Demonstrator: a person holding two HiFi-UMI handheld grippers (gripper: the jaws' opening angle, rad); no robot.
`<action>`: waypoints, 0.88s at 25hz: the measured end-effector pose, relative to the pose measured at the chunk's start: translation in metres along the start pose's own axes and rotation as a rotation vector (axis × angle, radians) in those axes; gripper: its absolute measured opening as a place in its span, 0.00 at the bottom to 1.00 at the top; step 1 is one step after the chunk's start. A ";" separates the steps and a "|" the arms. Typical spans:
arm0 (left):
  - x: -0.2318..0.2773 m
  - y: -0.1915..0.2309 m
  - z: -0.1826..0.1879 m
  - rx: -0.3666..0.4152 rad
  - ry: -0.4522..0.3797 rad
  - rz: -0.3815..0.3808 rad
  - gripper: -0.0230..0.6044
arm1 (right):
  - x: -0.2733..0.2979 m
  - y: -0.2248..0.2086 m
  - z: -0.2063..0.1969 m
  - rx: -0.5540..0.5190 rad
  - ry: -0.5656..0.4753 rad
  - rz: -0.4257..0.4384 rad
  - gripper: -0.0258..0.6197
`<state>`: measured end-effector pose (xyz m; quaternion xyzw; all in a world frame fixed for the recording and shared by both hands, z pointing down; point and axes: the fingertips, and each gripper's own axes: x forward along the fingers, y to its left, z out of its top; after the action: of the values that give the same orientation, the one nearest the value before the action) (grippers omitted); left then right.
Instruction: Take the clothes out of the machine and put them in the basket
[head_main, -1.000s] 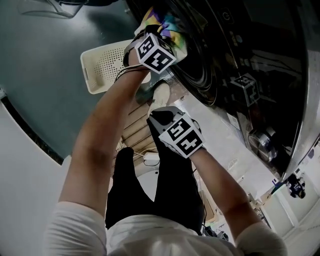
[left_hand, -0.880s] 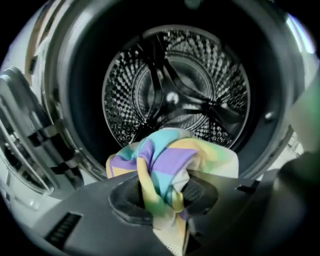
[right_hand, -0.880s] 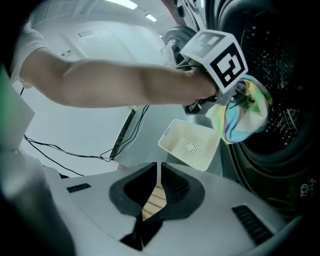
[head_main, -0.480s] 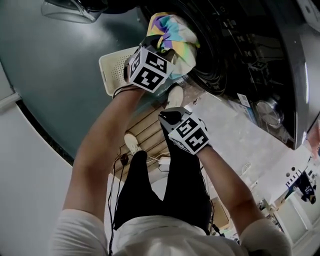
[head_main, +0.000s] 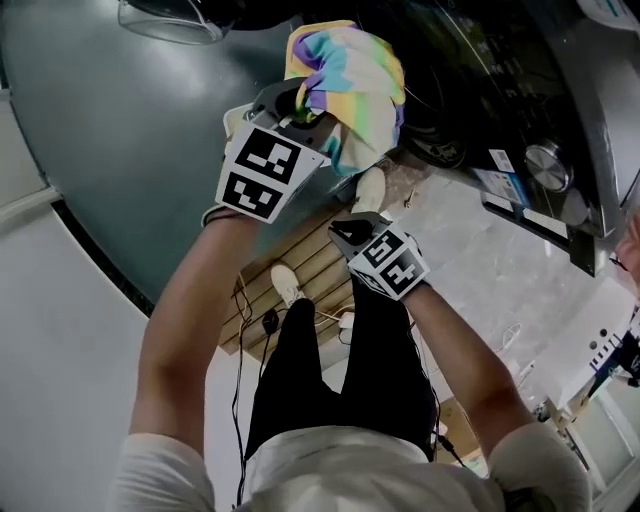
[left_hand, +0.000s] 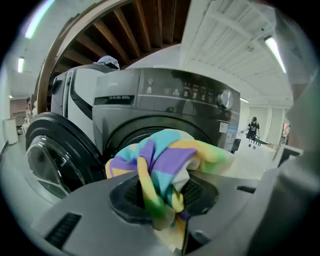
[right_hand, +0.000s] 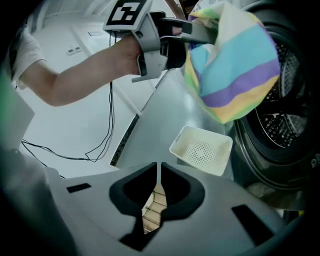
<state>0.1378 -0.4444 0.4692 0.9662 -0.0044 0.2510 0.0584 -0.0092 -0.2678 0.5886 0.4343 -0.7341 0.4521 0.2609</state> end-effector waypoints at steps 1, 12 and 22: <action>-0.012 0.001 0.002 0.000 -0.007 -0.001 0.23 | 0.003 0.005 0.001 -0.001 -0.004 0.002 0.09; -0.125 0.030 -0.013 0.001 -0.031 0.053 0.23 | 0.028 0.052 0.010 -0.041 -0.002 0.032 0.09; -0.164 0.054 -0.092 -0.036 0.063 0.118 0.23 | 0.049 0.069 0.014 -0.066 0.026 0.057 0.09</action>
<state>-0.0523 -0.4912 0.4748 0.9548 -0.0638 0.2840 0.0609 -0.0929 -0.2855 0.5903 0.3984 -0.7573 0.4403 0.2717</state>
